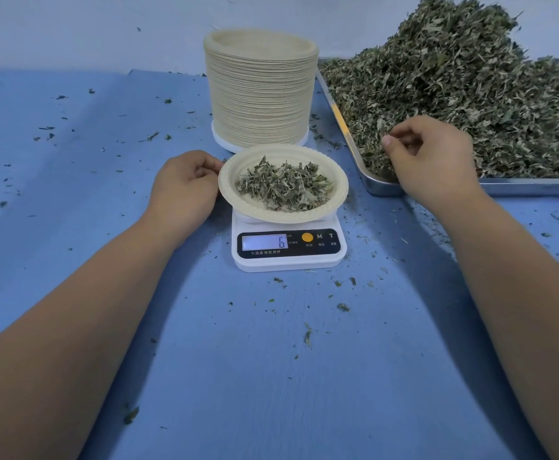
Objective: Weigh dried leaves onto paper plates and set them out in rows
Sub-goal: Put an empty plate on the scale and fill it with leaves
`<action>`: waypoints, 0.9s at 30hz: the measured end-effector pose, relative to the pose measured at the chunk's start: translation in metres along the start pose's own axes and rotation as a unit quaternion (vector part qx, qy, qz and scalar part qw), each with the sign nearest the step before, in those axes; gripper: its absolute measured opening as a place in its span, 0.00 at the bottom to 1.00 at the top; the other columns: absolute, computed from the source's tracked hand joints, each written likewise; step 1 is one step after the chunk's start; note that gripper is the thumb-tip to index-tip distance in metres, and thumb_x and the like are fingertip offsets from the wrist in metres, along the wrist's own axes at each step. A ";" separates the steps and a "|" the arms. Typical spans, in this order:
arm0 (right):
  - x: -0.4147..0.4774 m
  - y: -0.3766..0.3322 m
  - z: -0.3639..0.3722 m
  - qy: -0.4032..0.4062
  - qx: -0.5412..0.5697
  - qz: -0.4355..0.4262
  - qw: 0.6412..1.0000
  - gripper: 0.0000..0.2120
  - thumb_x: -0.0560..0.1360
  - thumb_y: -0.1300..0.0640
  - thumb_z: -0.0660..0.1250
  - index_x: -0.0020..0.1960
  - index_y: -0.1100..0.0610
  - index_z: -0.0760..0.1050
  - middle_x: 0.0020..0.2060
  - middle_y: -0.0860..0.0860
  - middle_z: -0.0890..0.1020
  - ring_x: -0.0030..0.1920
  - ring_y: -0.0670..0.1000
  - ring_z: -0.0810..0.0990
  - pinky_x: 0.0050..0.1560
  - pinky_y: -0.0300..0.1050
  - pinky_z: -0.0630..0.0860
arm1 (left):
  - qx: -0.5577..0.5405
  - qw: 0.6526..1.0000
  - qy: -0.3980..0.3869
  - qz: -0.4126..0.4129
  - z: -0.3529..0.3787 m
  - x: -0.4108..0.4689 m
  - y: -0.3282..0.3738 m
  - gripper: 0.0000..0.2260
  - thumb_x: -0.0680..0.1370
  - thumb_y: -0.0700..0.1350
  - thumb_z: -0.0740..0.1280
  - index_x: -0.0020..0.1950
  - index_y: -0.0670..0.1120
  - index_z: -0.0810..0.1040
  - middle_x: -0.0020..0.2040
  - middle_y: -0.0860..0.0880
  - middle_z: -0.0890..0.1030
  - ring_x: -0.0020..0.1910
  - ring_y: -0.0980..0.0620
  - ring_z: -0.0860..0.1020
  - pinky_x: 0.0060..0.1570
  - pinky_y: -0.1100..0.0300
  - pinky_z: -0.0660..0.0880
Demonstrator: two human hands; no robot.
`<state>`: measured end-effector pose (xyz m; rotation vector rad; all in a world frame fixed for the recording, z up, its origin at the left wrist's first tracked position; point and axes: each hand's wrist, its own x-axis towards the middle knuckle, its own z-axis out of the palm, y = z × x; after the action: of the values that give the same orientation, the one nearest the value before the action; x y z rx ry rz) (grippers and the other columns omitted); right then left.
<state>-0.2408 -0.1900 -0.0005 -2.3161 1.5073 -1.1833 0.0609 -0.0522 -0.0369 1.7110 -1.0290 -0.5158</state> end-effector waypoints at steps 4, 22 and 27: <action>0.000 -0.027 -0.001 0.041 0.067 -0.049 0.996 0.10 0.79 0.46 0.68 0.55 0.49 0.82 0.40 0.41 0.81 0.41 0.39 0.79 0.50 0.35 0.77 | -0.016 1.000 0.009 -0.015 0.001 -0.002 0.003 0.17 0.71 0.36 0.60 0.39 0.54 0.83 0.37 0.48 0.85 0.39 0.48 0.81 0.52 0.41 0.81; -0.010 -0.083 0.015 -0.151 0.081 -0.167 0.971 0.16 0.84 0.44 0.57 0.61 0.48 0.81 0.45 0.43 0.83 0.46 0.43 0.80 0.48 0.36 0.73 | -0.013 1.000 0.006 -0.003 0.003 0.004 0.001 0.14 0.67 0.44 0.57 0.42 0.50 0.83 0.39 0.46 0.85 0.36 0.53 0.78 0.40 0.54 0.77; -0.032 -0.051 0.013 -0.063 0.055 -0.163 0.983 0.15 0.84 0.50 0.58 0.59 0.53 0.81 0.47 0.46 0.82 0.54 0.48 0.76 0.51 0.39 0.68 | -0.002 1.000 0.015 0.005 0.003 0.006 -0.001 0.13 0.70 0.40 0.59 0.41 0.50 0.83 0.37 0.49 0.85 0.36 0.53 0.78 0.40 0.55 0.76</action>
<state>-0.2017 -0.1428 -0.0010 -2.5725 1.0200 -1.1267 0.0624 -0.0582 -0.0381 1.7054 -1.0136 -0.4833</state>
